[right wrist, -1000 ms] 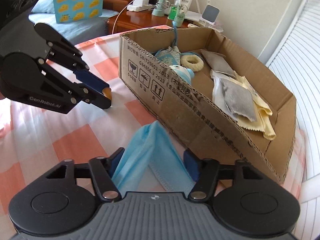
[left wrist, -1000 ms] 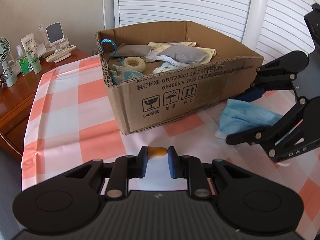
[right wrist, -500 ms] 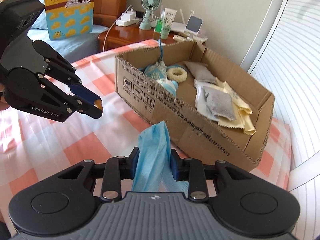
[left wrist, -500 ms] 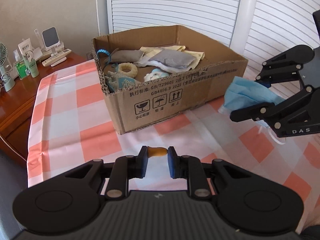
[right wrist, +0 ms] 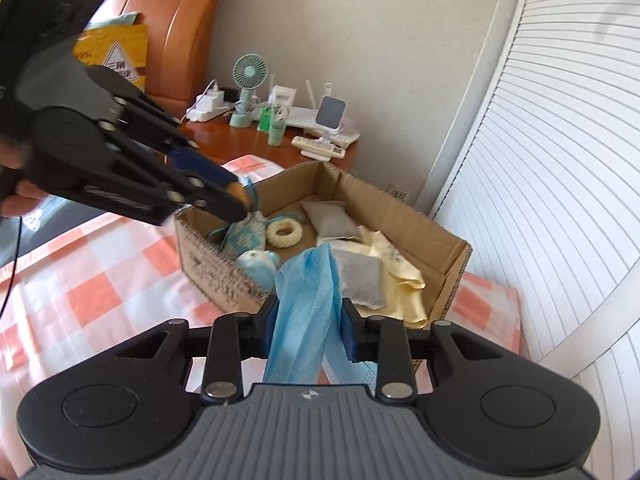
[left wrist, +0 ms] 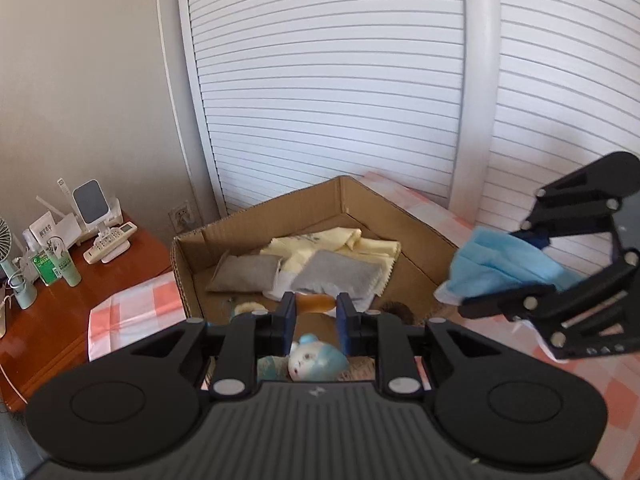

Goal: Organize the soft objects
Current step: 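Carry the mask and earplug into the box and open both grippers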

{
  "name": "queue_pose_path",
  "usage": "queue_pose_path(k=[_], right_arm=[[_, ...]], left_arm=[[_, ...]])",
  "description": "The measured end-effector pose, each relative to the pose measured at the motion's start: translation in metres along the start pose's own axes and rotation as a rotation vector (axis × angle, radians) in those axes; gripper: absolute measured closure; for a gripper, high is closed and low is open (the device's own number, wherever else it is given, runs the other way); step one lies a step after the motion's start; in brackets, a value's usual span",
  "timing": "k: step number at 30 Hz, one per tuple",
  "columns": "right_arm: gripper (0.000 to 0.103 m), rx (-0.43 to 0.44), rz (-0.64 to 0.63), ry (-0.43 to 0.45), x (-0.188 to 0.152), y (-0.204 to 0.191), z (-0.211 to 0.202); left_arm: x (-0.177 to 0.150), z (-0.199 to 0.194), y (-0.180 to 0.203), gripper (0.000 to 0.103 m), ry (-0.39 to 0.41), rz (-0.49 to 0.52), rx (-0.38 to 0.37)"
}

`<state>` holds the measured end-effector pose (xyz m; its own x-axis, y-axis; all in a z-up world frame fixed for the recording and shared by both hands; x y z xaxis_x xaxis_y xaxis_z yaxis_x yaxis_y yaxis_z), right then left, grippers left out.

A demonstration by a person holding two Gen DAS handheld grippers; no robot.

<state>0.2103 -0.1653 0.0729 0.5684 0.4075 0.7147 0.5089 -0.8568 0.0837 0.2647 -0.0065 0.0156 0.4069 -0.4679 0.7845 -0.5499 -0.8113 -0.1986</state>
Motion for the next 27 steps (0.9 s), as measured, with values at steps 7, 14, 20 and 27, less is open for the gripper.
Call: queue_pose_path(k=[7,14,20,27], right_arm=[[0.067,-0.038,0.051,-0.003,0.008,0.019,0.012],[0.067,-0.042,0.128,-0.007,0.020,0.034,0.030],[0.067,-0.043,0.205,-0.019,0.039,0.037,0.061],[0.009,-0.100,0.267,-0.028,0.053,0.031,0.089]], left_arm=[[-0.001,0.022,-0.001,0.011,0.013,0.001,0.110],[-0.015,-0.004,-0.003,0.002,0.025,-0.022,0.148],[-0.032,-0.025,-0.005,0.001,0.023,-0.080,0.173],[-0.046,-0.040,-0.003,0.001,0.010,-0.124,0.184]])
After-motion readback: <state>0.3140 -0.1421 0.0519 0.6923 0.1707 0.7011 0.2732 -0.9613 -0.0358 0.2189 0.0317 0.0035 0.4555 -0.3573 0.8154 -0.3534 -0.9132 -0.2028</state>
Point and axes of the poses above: each gripper's, at about its wrist camera, not at the fingertips, and z roughly the way its jaws point, y to its right, x to its top, the point moved 3 cm from there along z, roughly the way its jaws point, and after that the axes turned 9 degrees about z, right-handed, at the moved point
